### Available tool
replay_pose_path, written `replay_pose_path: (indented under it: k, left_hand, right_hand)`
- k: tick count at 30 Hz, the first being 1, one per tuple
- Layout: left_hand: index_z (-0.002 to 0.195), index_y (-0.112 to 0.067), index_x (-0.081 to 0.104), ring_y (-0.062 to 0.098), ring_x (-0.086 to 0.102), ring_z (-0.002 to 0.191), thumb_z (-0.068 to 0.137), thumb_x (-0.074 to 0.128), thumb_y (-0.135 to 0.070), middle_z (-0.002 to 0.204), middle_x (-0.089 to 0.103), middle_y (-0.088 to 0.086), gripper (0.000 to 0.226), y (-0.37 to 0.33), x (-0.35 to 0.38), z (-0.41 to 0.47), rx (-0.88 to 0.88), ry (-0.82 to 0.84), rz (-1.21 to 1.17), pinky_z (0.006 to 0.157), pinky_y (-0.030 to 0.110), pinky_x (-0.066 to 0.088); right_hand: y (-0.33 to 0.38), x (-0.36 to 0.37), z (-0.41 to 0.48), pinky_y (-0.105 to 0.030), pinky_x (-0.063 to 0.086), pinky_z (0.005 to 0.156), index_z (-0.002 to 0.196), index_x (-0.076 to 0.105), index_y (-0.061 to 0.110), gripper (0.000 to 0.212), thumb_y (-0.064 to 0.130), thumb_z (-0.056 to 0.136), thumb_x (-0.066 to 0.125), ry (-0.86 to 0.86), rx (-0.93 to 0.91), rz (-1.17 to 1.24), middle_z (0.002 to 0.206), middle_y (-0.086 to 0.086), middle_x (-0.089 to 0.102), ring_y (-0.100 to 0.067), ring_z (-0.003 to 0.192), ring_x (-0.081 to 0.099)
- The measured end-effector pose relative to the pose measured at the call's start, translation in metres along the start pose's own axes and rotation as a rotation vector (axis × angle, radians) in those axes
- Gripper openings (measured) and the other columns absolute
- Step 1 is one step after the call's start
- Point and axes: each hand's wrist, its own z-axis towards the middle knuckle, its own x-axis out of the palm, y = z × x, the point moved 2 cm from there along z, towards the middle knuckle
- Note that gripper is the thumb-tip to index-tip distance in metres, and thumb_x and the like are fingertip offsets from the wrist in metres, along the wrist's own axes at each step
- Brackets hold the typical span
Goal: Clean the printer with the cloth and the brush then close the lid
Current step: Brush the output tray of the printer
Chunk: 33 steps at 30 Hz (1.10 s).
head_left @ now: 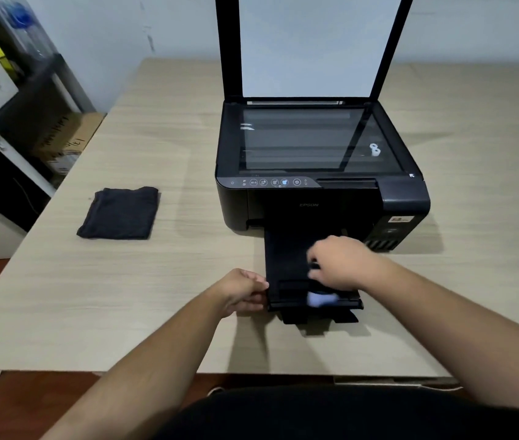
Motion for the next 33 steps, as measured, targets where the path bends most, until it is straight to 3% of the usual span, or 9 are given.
replay_pose_path:
  k: [7, 11, 14, 17, 21, 24, 27, 31, 33]
  left_hand:
    - [0.072, -0.012, 0.057, 0.002, 0.053, 0.035, 0.093, 0.050, -0.002, 0.040, 0.056, -0.007, 0.024, 0.000, 0.001, -0.001, 0.023, -0.036, 0.008, 0.046, 0.020, 0.051]
    - [0.078, -0.011, 0.057, 0.002, 0.055, 0.037, 0.094, 0.052, -0.004, 0.043, 0.058, -0.007, 0.018, -0.001, 0.003, -0.004, 0.005, -0.026, -0.036, 0.057, 0.025, 0.056]
    - [0.071, -0.012, 0.057, 0.002, 0.053, 0.035, 0.093, 0.051, -0.002, 0.042, 0.057, -0.006, 0.025, -0.001, 0.003, -0.004, 0.030, -0.071, -0.022, 0.040, 0.018, 0.048]
    - [0.075, -0.012, 0.058, 0.005, 0.056, 0.042, 0.093, 0.054, -0.004, 0.052, 0.059, -0.002, 0.020, -0.001, 0.003, -0.003, 0.005, -0.065, -0.024, 0.049, 0.022, 0.055]
    - [0.074, -0.010, 0.056, 0.003, 0.053, 0.035, 0.094, 0.052, -0.003, 0.039, 0.055, -0.006, 0.022, 0.000, 0.003, -0.003, 0.005, -0.068, -0.033, 0.058, 0.026, 0.056]
    - [0.081, -0.010, 0.058, 0.005, 0.054, 0.041, 0.093, 0.055, -0.006, 0.049, 0.057, -0.002, 0.013, -0.001, 0.002, -0.004, -0.004, -0.056, -0.026, 0.059, 0.026, 0.057]
    - [0.077, -0.011, 0.057, 0.003, 0.054, 0.037, 0.093, 0.054, -0.005, 0.042, 0.057, -0.005, 0.017, -0.002, 0.002, -0.004, 0.005, -0.064, -0.027, 0.056, 0.024, 0.056]
    - [0.088, -0.008, 0.058, 0.003, 0.052, 0.035, 0.093, 0.055, -0.007, 0.039, 0.053, -0.006, 0.006, -0.002, 0.001, -0.003, -0.003, -0.060, 0.002, 0.056, 0.025, 0.057]
    - [0.095, -0.006, 0.059, 0.003, 0.051, 0.035, 0.093, 0.055, -0.007, 0.043, 0.054, -0.003, 0.004, -0.003, 0.000, -0.003, -0.001, -0.069, 0.016, 0.051, 0.022, 0.055]
  right_hand:
    - [0.022, 0.011, 0.006, -0.025, 0.045, 0.074, 0.090, 0.068, 0.018, 0.015, 0.030, 0.085, 0.061, 0.197, -0.183, 0.379, 0.093, -0.003, 0.070, -0.018, 0.084, 0.060]
    - [0.003, 0.007, 0.017, -0.031, 0.047, 0.080, 0.094, 0.068, 0.021, 0.016, 0.032, 0.086, 0.058, -0.166, 0.018, 0.378, 0.099, -0.006, 0.071, -0.027, 0.096, 0.063]
    - [0.029, 0.024, 0.014, -0.030, 0.049, 0.077, 0.090, 0.068, 0.021, 0.015, 0.033, 0.085, 0.061, 0.137, -0.203, 0.396, 0.093, -0.007, 0.072, -0.022, 0.088, 0.065]
    - [0.015, 0.017, 0.018, -0.033, 0.045, 0.083, 0.093, 0.065, 0.024, 0.016, 0.035, 0.087, 0.056, -0.192, -0.049, 0.329, 0.098, -0.005, 0.070, -0.025, 0.097, 0.061]
    - [0.018, 0.027, 0.010, -0.032, 0.049, 0.082, 0.090, 0.067, 0.025, 0.013, 0.034, 0.085, 0.060, 0.045, -0.154, 0.393, 0.091, -0.002, 0.072, -0.021, 0.090, 0.064]
    - [0.009, 0.020, 0.014, -0.034, 0.039, 0.089, 0.094, 0.064, 0.027, 0.015, 0.037, 0.088, 0.055, -0.251, 0.016, 0.301, 0.098, -0.001, 0.070, -0.022, 0.101, 0.059]
    - [0.015, 0.022, 0.013, -0.030, 0.042, 0.082, 0.092, 0.067, 0.023, 0.014, 0.034, 0.086, 0.059, 0.052, -0.128, 0.379, 0.091, -0.001, 0.073, -0.016, 0.089, 0.064]
    - [0.001, 0.015, 0.013, -0.034, 0.035, 0.086, 0.097, 0.064, 0.027, 0.018, 0.038, 0.088, 0.053, -0.197, -0.010, 0.134, 0.098, 0.001, 0.069, -0.019, 0.100, 0.059]
    - [-0.004, 0.019, 0.008, -0.030, 0.040, 0.079, 0.093, 0.066, 0.026, 0.014, 0.035, 0.086, 0.058, 0.018, -0.087, 0.271, 0.092, 0.001, 0.072, -0.013, 0.088, 0.062]
